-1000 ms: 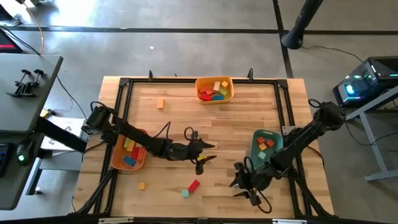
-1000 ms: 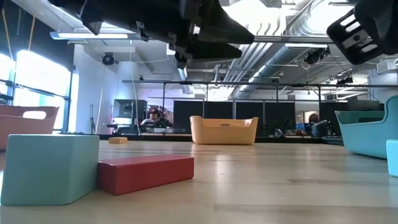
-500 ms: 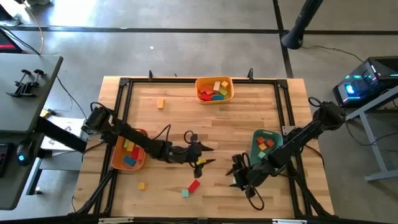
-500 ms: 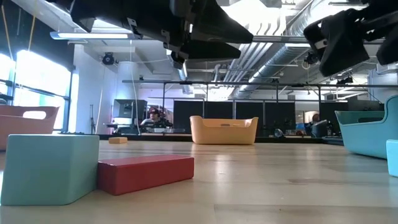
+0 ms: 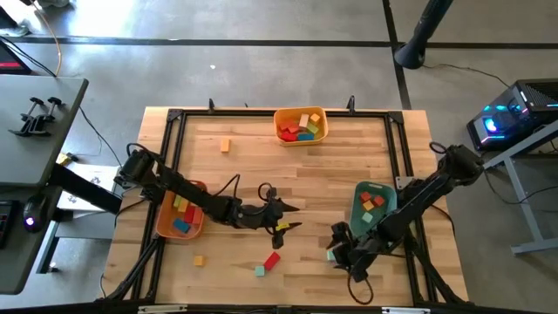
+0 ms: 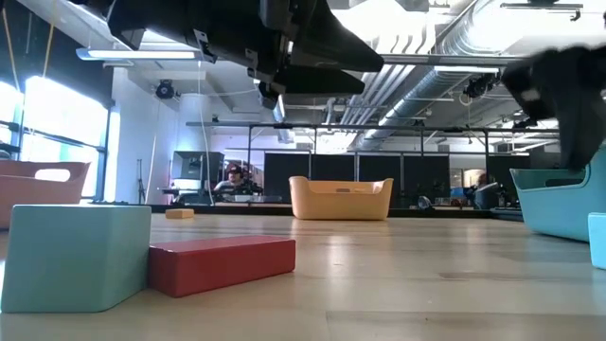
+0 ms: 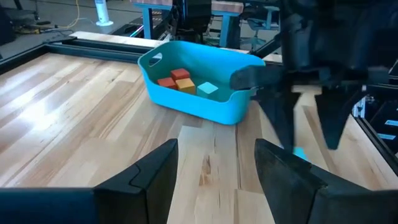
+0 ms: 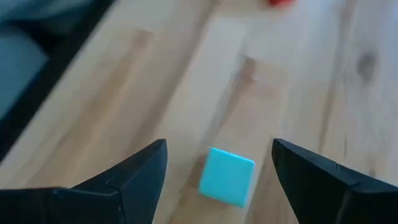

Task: Sort blocks by size
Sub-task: Put the light blue small block into the green bin

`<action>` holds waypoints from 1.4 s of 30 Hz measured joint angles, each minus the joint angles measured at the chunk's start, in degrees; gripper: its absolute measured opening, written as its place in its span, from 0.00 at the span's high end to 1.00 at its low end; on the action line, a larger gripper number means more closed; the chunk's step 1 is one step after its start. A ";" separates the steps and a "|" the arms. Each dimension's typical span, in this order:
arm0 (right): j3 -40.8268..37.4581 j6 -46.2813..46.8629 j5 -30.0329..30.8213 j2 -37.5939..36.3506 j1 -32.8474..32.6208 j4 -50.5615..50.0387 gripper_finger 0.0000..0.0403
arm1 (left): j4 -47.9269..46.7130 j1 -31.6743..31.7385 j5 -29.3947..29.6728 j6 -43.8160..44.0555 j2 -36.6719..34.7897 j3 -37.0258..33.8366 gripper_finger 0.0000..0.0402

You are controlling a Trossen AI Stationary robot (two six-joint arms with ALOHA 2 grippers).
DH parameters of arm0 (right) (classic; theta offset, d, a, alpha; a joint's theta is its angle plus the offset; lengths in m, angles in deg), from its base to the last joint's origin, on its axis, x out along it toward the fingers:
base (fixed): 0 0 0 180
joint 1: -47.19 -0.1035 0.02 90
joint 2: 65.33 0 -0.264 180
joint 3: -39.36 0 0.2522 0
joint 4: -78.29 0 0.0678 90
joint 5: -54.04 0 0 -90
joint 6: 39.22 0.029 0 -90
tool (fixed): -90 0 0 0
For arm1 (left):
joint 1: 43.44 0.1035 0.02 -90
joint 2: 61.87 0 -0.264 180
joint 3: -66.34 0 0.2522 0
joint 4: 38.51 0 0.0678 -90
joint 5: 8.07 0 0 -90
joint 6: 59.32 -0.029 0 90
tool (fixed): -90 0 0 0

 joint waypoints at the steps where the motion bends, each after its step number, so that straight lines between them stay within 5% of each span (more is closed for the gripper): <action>1: -0.47 1.44 1.24 0.56 -0.21 0.74 0.29 | -0.03 0.00 0.01 0.01 0.00 0.00 0.51; 9: -1.32 9.29 3.65 6.87 -0.34 2.75 0.34 | -0.48 0.00 0.01 -0.01 0.00 0.00 0.51; 16: -1.19 10.93 3.55 8.44 -0.38 4.02 0.68 | -0.99 0.00 0.01 0.01 0.00 0.00 0.51; 20: -1.19 11.28 5.72 6.46 0.01 3.87 0.68 | -1.28 0.00 0.01 0.01 0.00 0.00 0.51; 24: -1.12 11.78 14.47 1.21 -0.05 1.26 0.68 | -1.45 0.01 0.03 0.05 0.00 0.00 0.51; 32: -1.04 35.74 24.93 -12.58 -0.12 -28.84 0.68 | -1.64 0.00 0.03 0.60 0.00 0.00 0.51; 42: -1.04 65.49 15.89 -17.72 -2.50 -55.75 0.68 | -1.80 0.01 0.03 1.45 0.00 0.00 0.51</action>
